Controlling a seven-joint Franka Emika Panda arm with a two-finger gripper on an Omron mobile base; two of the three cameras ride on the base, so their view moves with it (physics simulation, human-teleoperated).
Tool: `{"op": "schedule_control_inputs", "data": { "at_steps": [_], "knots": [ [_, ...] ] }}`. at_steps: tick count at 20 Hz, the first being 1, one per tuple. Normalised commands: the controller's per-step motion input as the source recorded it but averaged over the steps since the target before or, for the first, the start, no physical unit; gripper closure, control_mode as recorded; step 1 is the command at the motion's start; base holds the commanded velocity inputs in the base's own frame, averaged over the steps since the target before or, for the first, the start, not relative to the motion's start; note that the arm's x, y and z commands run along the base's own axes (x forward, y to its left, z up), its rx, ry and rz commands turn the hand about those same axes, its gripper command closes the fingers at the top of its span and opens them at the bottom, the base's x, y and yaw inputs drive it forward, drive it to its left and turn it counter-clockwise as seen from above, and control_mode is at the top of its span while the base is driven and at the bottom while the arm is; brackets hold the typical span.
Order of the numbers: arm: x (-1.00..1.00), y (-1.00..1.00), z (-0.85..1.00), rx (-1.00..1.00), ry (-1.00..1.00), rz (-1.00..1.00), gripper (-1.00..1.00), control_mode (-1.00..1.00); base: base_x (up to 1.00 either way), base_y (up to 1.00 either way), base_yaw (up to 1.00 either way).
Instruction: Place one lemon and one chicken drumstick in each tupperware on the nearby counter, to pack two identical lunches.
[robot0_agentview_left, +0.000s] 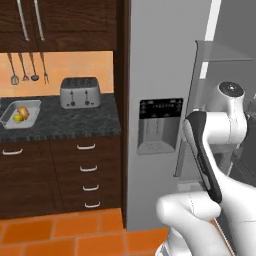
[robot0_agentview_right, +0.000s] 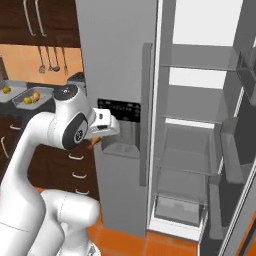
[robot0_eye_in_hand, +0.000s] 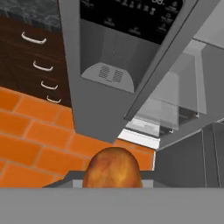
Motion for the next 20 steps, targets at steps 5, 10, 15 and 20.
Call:
{"op": "schedule_control_inputs", "data": {
  "at_steps": [5, 10, 15, 20],
  "knots": [
    [0.0, 0.0, 0.0, 0.0, 0.0, 0.0, 1.0, 1.0, -0.12, 1.0, 0.07],
    [0.0, 0.0, 0.0, 0.0, 0.0, 0.0, 1.0, 1.0, -0.01, 1.0, 0.24],
    [0.0, 0.0, 0.0, 0.0, 0.0, 0.0, 1.0, 1.0, 0.11, 1.0, 0.24],
    [0.0, 0.0, 0.0, 0.0, 0.0, 0.0, 1.0, 1.0, 0.87, 1.0, 0.0]
  ]
}}
